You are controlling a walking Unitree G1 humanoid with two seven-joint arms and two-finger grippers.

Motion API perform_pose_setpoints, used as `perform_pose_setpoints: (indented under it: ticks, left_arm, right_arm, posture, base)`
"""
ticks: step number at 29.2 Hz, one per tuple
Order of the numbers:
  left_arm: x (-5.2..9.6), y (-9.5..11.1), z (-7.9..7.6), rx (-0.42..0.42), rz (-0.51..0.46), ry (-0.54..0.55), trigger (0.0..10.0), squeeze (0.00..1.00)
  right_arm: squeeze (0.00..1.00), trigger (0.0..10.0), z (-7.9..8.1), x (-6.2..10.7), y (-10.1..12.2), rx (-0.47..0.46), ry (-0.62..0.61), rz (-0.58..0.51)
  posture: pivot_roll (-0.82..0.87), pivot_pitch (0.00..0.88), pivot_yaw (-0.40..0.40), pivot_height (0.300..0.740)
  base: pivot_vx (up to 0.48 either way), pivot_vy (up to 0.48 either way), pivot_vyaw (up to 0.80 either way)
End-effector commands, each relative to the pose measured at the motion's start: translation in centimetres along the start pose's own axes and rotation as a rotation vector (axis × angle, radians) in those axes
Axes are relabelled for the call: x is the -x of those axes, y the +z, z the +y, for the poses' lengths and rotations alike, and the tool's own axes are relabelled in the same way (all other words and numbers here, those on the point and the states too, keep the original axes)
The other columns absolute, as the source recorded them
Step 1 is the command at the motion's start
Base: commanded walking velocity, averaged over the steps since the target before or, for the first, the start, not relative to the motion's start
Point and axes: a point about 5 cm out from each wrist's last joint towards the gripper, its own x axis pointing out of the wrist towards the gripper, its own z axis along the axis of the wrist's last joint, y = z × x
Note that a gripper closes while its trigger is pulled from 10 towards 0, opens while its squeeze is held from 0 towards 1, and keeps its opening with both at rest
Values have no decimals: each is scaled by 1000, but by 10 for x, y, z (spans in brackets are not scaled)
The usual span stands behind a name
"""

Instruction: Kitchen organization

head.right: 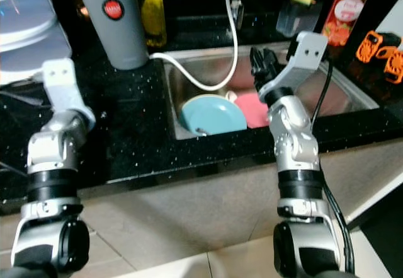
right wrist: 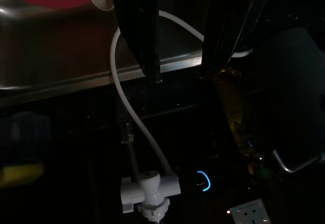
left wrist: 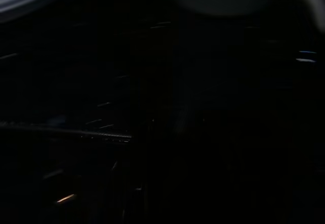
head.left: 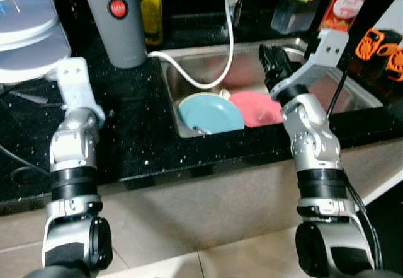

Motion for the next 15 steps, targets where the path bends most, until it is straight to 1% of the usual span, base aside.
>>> perform_pose_setpoints:
  ticks: [1,2,3,5,9,12,15]
  left_arm:
    - [-4,-5,-6,-18,28,-52,10000,0]
    - [-6,-4,-9,-26,24,-70,10000,0]
    - [-6,-4,-9,-26,24,-70,10000,0]
    - [-10,-3,-15,-30,18,-111,10000,0]
    - [-14,-2,-21,-19,16,-136,10000,0]
    - [-16,0,-28,-19,1,-157,10000,0]
    - [-12,14,-28,-6,-104,-179,10000,0]
  right_arm:
    - [0,10000,-3,1,2,10,-15,-1]
    - [0,10000,-4,2,2,11,-18,-2]
    - [0,10000,-4,2,2,11,-18,-2]
    - [0,10000,-5,2,3,12,-21,-4]
    - [0,10000,-4,3,3,11,-16,-2]
    - [0,10000,5,3,0,18,36,14]
    - [0,10000,11,3,-1,29,68,17]
  posture:
    - [133,11,-29,740]
    - [133,11,-29,740]
    - [133,11,-29,740]
    - [125,13,-25,740]
    - [125,12,-25,740]
    - [126,11,-26,740]
    - [128,10,-28,740]
  base:
    - [0,0,0]
    - [0,0,0]
    - [0,0,0]
    - [0,0,0]
    - [0,0,0]
    - [0,0,0]
    - [0,0,0]
